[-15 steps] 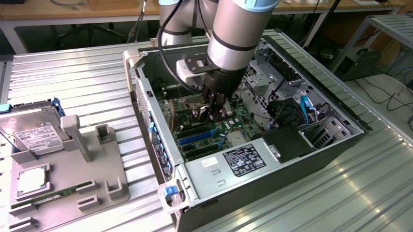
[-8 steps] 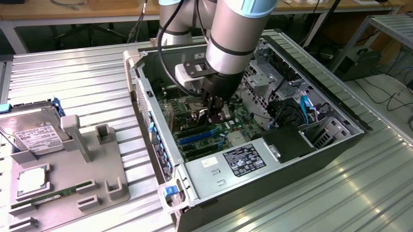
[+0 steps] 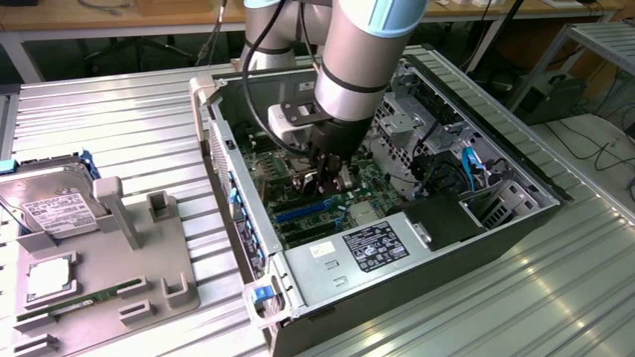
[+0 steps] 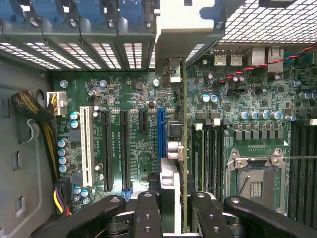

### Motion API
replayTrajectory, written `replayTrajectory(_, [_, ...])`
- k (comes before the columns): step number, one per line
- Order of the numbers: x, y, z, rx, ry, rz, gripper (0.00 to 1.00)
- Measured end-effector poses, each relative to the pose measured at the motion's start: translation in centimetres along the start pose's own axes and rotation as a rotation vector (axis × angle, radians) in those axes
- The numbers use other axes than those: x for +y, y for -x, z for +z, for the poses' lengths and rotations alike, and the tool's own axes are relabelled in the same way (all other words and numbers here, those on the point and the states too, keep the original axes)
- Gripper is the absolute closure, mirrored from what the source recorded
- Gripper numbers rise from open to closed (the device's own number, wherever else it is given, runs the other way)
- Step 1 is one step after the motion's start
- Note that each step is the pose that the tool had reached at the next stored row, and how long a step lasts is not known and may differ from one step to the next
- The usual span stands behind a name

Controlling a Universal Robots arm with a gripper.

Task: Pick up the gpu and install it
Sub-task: 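Insert the gpu into the slot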

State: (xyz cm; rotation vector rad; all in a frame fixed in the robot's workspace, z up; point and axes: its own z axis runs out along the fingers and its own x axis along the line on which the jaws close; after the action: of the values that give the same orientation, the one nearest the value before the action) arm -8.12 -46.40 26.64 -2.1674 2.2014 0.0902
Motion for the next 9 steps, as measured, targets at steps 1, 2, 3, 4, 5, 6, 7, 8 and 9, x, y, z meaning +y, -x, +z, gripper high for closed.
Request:
replayTrajectory(1, [0.00, -0.05, 0.05, -0.0002, 0.0006, 0.000, 0.72])
replayTrajectory(2, [0.00, -0.09, 0.11, -0.0002, 0.0011, 0.000, 0.72])
replayTrajectory(3, [0.00, -0.11, 0.19, -0.0004, 0.0017, 0.000, 0.72])
replayTrajectory(4, [0.00, -0.13, 0.27, -0.0001, 0.0025, 0.000, 0.72])
replayTrajectory(5, [0.00, -0.16, 0.47, -0.0001, 0.0037, 0.000, 0.72])
replayTrajectory(6, [0.00, -0.18, 0.58, -0.0002, 0.0042, 0.000, 0.72])
replayTrajectory(7, [-0.01, -0.19, 0.68, -0.0001, 0.0046, 0.000, 0.72])
replayTrajectory(8, [-0.01, -0.20, 0.79, -0.0001, 0.0051, 0.000, 0.72])
replayTrajectory(9, [-0.01, -0.20, 0.89, -0.0001, 0.0054, 0.000, 0.72])
